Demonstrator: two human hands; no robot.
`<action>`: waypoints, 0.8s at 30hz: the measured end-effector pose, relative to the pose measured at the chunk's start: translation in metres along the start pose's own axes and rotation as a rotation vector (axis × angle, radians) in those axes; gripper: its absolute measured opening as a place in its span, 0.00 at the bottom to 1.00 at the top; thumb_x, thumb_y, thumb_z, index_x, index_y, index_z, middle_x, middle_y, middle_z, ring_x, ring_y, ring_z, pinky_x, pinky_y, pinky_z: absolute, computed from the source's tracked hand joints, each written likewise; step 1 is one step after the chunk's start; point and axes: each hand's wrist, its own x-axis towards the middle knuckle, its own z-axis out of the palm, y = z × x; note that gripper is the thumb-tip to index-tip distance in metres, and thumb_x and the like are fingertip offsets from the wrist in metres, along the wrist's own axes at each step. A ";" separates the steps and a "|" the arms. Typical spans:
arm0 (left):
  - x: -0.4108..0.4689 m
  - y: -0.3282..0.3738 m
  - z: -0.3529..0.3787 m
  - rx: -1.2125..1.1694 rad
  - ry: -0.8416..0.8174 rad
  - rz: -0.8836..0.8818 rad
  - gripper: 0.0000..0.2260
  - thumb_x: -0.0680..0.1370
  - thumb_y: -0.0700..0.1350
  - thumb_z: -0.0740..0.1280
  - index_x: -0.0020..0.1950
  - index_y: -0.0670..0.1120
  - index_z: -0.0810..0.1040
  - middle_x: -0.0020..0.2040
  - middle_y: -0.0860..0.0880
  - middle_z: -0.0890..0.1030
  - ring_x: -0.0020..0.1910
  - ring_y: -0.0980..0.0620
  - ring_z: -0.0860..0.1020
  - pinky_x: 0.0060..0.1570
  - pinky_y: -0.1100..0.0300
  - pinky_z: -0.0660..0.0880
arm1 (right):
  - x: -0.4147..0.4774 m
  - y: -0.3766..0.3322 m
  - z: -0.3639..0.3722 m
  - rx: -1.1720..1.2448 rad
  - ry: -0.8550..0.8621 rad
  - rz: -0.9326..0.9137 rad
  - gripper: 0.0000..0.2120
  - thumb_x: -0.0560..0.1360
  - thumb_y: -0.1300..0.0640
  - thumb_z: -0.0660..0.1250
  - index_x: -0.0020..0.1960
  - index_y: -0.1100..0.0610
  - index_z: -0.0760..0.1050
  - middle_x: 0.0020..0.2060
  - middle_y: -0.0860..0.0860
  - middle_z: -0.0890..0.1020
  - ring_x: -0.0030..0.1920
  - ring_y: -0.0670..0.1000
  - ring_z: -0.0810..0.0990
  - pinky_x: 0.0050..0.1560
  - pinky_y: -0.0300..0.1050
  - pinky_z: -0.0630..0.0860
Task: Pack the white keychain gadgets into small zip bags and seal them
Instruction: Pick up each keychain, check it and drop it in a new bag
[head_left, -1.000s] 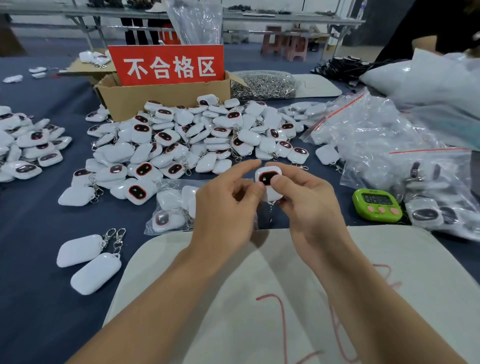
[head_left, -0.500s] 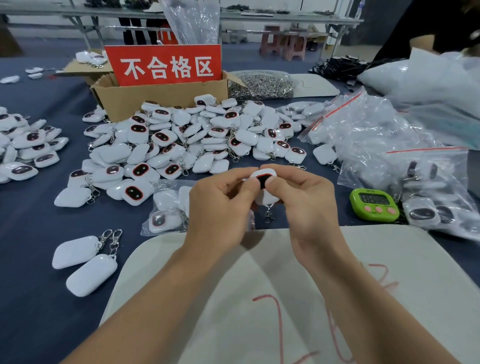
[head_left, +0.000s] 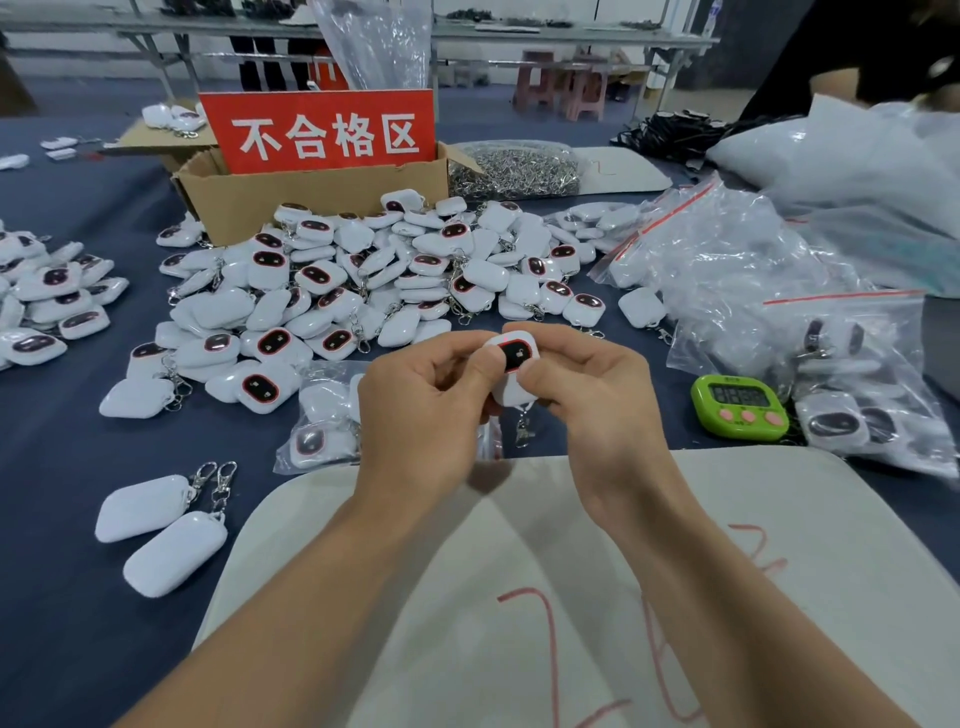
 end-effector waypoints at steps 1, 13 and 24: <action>0.000 0.000 0.000 -0.020 0.005 -0.011 0.04 0.77 0.49 0.73 0.47 0.55 0.88 0.34 0.49 0.84 0.31 0.52 0.80 0.34 0.58 0.78 | 0.000 0.000 -0.001 0.006 -0.023 0.009 0.18 0.66 0.65 0.67 0.52 0.56 0.87 0.43 0.54 0.89 0.43 0.50 0.87 0.44 0.40 0.81; -0.003 0.002 0.001 -0.019 0.001 -0.026 0.03 0.77 0.48 0.74 0.48 0.56 0.87 0.34 0.50 0.85 0.31 0.52 0.81 0.36 0.60 0.78 | 0.000 -0.001 0.000 -0.030 -0.029 -0.073 0.19 0.71 0.77 0.67 0.49 0.56 0.86 0.39 0.59 0.88 0.38 0.55 0.85 0.44 0.48 0.84; -0.005 0.001 0.000 0.151 0.093 0.014 0.07 0.80 0.48 0.68 0.55 0.56 0.83 0.43 0.55 0.86 0.42 0.55 0.84 0.46 0.53 0.82 | 0.002 0.004 -0.002 -0.322 0.105 -0.110 0.06 0.74 0.59 0.75 0.46 0.48 0.88 0.37 0.48 0.88 0.38 0.54 0.85 0.43 0.50 0.83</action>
